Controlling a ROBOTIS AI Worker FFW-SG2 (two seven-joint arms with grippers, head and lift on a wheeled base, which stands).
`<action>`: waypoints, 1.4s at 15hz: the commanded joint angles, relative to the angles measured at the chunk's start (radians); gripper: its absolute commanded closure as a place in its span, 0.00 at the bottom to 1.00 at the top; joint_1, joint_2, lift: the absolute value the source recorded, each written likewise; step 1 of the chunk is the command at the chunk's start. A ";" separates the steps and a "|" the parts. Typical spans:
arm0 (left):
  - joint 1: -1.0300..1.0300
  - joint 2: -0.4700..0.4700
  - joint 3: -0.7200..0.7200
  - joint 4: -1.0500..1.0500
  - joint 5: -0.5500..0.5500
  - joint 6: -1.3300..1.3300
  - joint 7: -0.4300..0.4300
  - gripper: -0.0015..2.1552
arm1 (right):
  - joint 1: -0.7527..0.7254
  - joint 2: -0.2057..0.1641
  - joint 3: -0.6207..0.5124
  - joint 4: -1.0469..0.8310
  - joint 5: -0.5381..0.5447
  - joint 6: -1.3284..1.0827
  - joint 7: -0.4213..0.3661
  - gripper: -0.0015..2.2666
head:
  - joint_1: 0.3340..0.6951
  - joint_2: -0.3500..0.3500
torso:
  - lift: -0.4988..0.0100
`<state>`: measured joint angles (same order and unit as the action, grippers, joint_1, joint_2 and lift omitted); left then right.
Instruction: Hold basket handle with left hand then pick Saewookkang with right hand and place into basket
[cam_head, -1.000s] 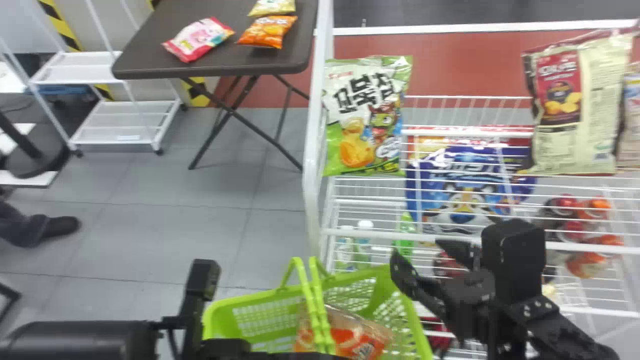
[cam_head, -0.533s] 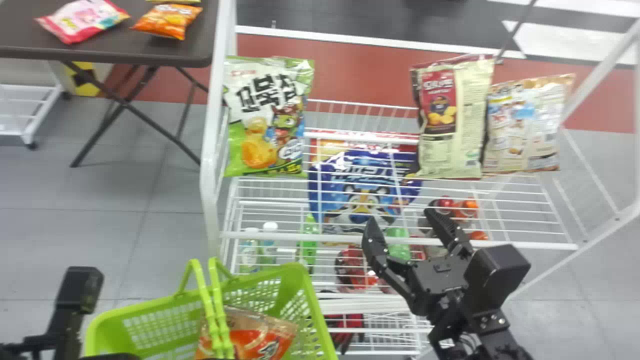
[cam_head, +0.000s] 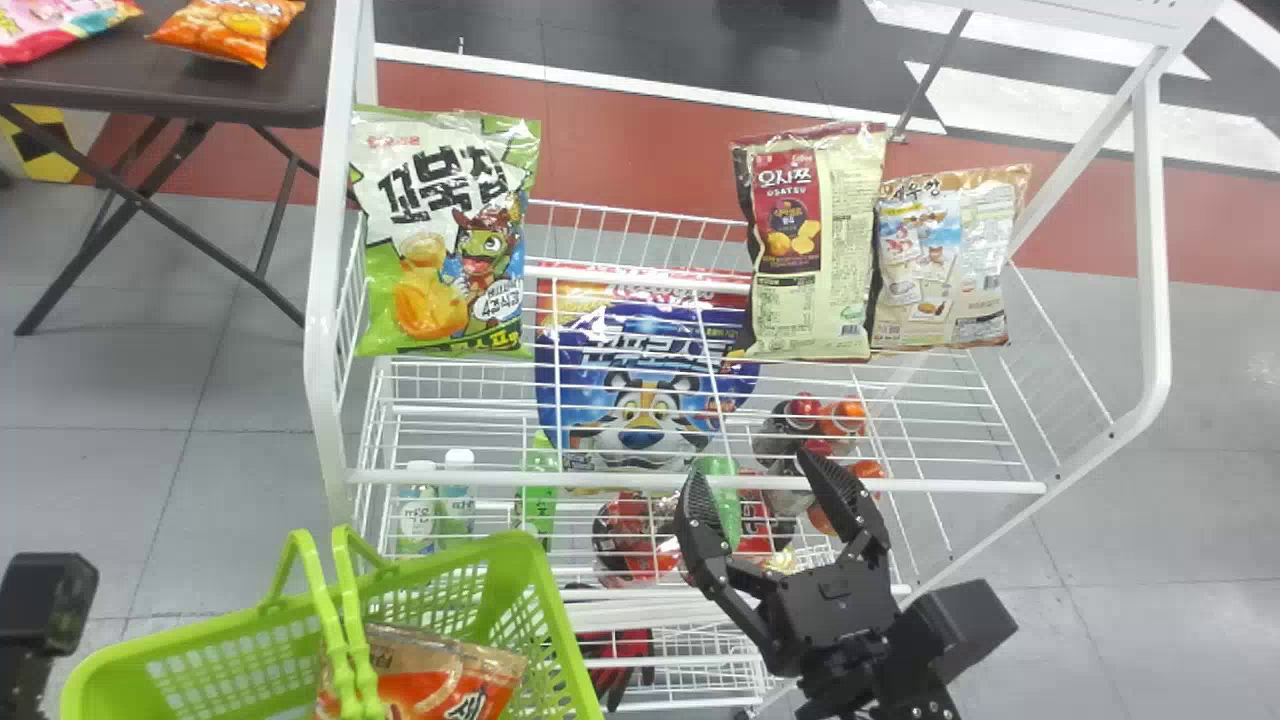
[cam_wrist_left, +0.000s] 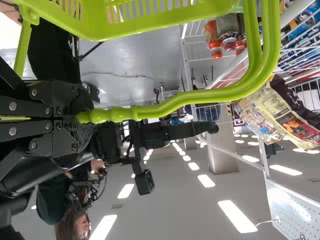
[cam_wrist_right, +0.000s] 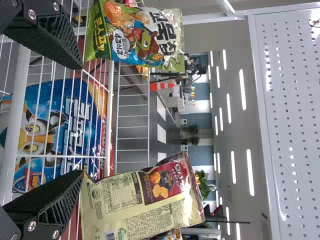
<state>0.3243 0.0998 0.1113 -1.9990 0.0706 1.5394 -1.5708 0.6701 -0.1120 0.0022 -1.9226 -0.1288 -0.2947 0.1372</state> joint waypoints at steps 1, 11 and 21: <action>0.005 0.000 -0.004 -0.001 0.000 0.032 -0.010 1.00 | 0.014 0.000 -0.001 0.005 0.000 -0.050 0.001 0.03 | 1.00 0.11 | 0.95; 0.005 0.000 -0.015 -0.001 -0.002 0.032 -0.010 1.00 | 0.037 0.015 0.001 0.007 0.000 -0.099 -0.001 0.03 | 1.00 0.08 | 0.95; -0.002 0.003 -0.002 -0.003 0.000 0.032 -0.010 1.00 | 0.012 0.021 0.001 0.019 -0.002 -0.099 -0.001 0.03 | 1.00 0.09 | 0.95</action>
<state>0.3249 0.1028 0.1086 -2.0023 0.0706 1.5394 -1.5708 0.6859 -0.0905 0.0030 -1.9052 -0.1296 -0.3934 0.1353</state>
